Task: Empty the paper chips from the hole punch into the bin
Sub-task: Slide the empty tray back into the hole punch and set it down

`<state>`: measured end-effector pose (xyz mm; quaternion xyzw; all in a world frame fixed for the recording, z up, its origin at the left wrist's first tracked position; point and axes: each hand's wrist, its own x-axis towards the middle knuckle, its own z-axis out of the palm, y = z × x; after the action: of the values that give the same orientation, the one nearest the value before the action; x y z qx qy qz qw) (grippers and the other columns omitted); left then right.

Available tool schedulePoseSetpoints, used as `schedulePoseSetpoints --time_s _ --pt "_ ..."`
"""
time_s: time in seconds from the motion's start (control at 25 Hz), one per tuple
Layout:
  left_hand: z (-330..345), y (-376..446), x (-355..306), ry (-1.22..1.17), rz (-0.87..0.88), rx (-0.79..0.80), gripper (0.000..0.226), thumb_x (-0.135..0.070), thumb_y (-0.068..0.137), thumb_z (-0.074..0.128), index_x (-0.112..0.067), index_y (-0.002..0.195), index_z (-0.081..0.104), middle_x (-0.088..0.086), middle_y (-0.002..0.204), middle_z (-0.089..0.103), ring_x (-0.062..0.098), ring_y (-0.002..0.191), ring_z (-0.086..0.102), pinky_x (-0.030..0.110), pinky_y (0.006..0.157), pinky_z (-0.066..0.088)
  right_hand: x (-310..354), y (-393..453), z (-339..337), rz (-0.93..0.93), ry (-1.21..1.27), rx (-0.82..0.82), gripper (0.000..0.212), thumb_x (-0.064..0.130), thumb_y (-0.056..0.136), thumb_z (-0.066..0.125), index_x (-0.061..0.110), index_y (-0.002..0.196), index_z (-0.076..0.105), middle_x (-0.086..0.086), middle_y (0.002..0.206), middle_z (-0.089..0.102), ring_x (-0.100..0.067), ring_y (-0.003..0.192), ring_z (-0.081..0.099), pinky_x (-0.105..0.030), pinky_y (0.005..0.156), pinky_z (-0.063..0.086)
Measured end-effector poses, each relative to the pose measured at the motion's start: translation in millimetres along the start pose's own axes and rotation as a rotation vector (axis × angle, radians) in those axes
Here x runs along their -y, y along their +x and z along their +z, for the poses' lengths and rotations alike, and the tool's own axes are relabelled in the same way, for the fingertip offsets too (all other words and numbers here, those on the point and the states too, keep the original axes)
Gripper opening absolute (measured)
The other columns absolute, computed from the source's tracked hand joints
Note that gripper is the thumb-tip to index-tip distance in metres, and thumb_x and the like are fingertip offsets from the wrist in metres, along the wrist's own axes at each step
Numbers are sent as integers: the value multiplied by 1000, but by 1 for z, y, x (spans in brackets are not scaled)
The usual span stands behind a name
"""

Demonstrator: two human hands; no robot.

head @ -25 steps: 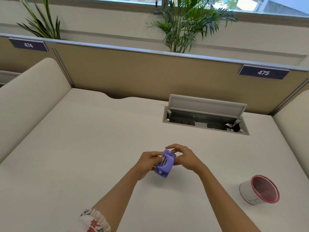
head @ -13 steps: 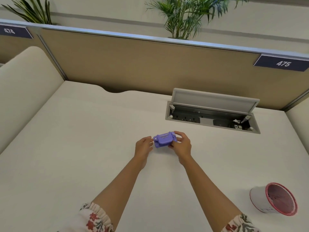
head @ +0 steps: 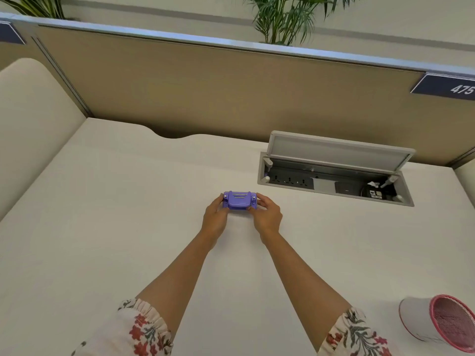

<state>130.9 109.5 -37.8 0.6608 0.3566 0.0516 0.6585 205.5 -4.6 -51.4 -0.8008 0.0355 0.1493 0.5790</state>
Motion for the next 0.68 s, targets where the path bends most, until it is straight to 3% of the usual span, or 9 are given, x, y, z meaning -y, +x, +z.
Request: schedulePoseSetpoints --time_s 0.08,0.16,0.28,0.44,0.56,0.68 --pt "0 9 4 48 -23 23 48 -26 94 51 -27 142 52 2 148 49 22 137 44 36 113 35 -5 4 5 -34 -42 -12 42 5 84 74 9 125 67 -10 124 69 -20 108 64 -26 96 50" --pt "-1 19 12 78 -84 47 66 -36 79 54 -35 144 47 4 156 38 26 147 30 48 119 28 -10 7 8 -59 -58 -7 43 5 82 75 9 124 68 -10 121 71 -22 103 67 -25 91 53" --pt "-4 35 29 96 -140 71 81 -27 69 51 -40 148 39 3 162 27 29 151 19 54 121 21 -9 6 11 -81 -69 -8 44 7 82 77 8 126 68 -8 119 72 -17 96 68 -24 89 54" --pt "-5 16 7 145 -149 104 79 -13 83 52 -36 155 25 0 166 16 29 154 4 53 123 12 -14 4 16 -98 -123 -9 44 9 83 76 11 127 68 -7 117 73 -18 99 69 -20 88 51" --pt "-4 11 3 182 -163 139 76 -4 94 48 -31 158 16 0 168 2 26 154 -7 49 123 4 -17 3 14 -88 -136 -21 42 9 83 76 9 125 68 -11 113 72 -24 98 70 -25 86 52" --pt "-7 10 2 207 -149 148 75 -4 94 47 -29 158 15 2 168 3 28 154 -1 51 124 7 -15 2 11 -75 -138 -15 39 5 83 75 5 121 69 -13 113 72 -28 101 70 -27 88 53"
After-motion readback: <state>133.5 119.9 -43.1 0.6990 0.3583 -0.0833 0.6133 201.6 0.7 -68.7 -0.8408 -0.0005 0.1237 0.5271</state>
